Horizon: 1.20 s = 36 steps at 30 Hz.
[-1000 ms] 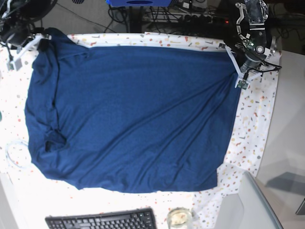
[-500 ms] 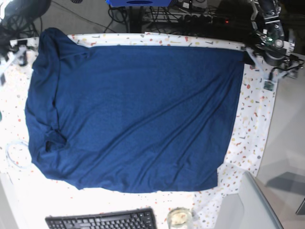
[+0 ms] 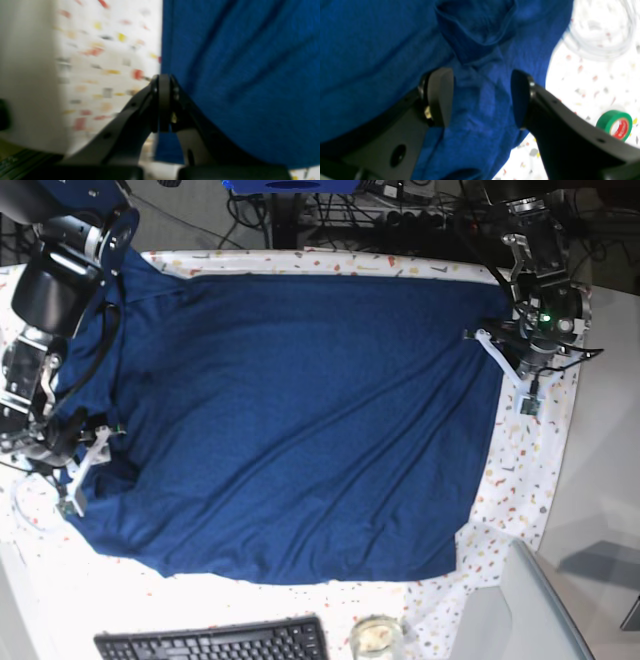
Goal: Layout the t-shirt on the table in an organized manner, then fold the t-shirt properly
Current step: 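Grasp the shirt side with the right gripper and pull it outward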
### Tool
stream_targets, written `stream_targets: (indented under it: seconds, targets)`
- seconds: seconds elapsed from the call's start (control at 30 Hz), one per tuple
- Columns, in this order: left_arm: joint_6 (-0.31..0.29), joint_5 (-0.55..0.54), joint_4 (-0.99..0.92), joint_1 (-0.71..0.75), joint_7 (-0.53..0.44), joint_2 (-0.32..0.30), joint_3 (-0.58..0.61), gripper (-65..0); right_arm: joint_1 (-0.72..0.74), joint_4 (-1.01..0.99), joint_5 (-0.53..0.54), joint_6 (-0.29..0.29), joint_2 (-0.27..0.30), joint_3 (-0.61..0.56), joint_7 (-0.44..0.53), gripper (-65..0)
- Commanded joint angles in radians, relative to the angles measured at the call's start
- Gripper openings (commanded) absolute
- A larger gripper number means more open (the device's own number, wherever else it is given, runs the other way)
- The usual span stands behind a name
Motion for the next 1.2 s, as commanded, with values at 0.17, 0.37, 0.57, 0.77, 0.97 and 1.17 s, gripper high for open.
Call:
stream_targets:
  seconds: [0.17,0.37,0.57,0.77,0.97,1.17]
  targets:
    - [0.004,-0.005,-0.051,-0.002,-0.017,-0.009,0.000,-65.0,-0.092,0.138,-0.042,0.001,0.011,-0.113,0.006,-30.2]
    - [0.074,-0.005,-0.121,0.021,-0.153,-0.009,0.006,-65.0,-0.148,0.145,-0.042,0.001,-0.001,-0.115,0.008,-30.6]
    - [0.108,-0.005,-0.180,0.023,-0.157,-0.010,0.001,-65.0,-0.148,0.109,-0.043,0.001,0.002,-0.115,0.011,-31.5]
    - [0.110,-0.005,-0.185,0.023,-0.157,-0.024,0.001,-65.0,-0.144,0.077,-0.045,0.001,0.007,-0.080,0.012,-55.7]
    - [0.110,-0.005,-0.185,0.023,-0.157,-0.041,0.001,-65.0,-0.126,0.036,-0.042,0.001,0.031,-0.006,0.012,-63.3]
    - [0.110,-0.005,-0.185,0.023,-0.157,-0.041,0.001,-65.0,-0.134,0.108,-0.043,0.001,0.036,0.068,0.009,-63.8]
